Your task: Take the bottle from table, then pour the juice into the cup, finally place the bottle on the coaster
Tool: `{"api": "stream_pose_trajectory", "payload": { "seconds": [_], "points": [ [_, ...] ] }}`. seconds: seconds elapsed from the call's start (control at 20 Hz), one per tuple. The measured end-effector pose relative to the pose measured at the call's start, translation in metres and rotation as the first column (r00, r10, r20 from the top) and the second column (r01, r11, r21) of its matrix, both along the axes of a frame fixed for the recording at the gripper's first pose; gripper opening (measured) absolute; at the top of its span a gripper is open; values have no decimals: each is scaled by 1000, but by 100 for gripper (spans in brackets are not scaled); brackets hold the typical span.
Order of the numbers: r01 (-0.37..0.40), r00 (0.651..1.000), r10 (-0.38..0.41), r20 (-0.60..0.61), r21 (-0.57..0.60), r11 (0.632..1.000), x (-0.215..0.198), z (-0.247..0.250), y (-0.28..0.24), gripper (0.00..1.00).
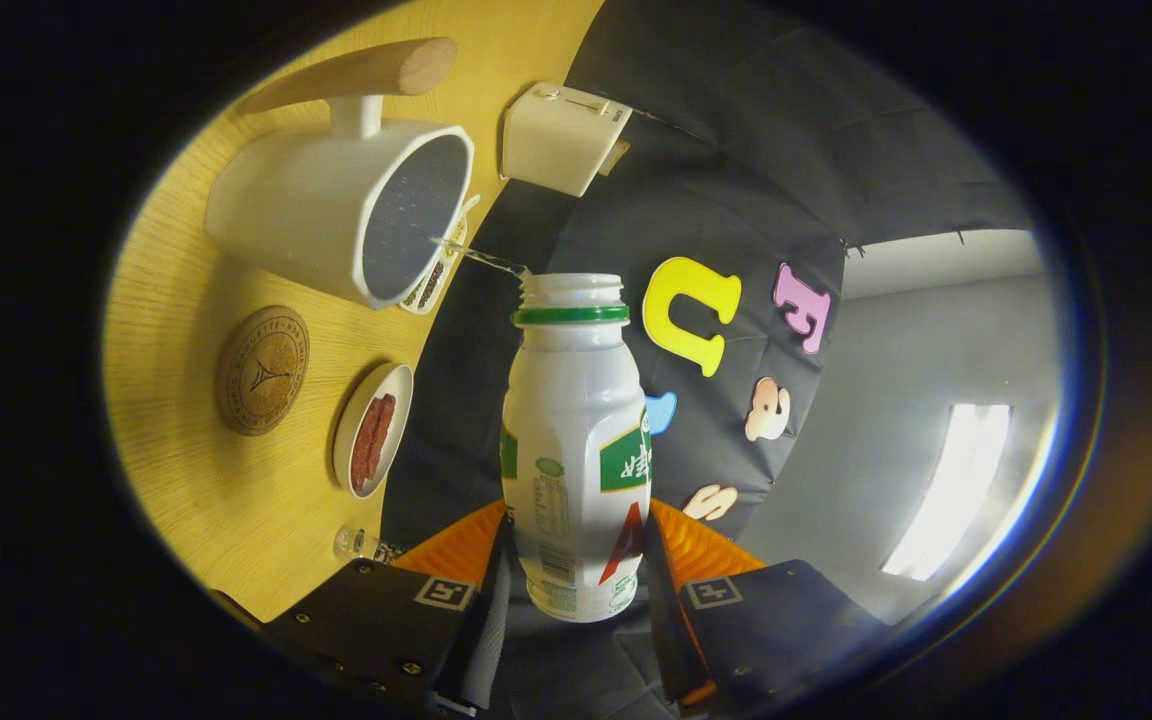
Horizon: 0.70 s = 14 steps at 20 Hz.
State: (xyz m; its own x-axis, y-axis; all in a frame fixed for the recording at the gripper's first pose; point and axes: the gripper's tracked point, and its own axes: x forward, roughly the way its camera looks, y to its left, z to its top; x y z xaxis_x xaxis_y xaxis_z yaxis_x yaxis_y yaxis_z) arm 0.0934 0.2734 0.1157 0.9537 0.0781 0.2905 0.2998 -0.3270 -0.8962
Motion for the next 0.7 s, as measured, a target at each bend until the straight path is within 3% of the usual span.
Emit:
{"api": "stream_pose_trajectory", "payload": {
  "seconds": [0.7],
  "points": [
    [-9, 1000, 10, 18, -60, 998, 0, 5, 6, 61]
  ]
}}
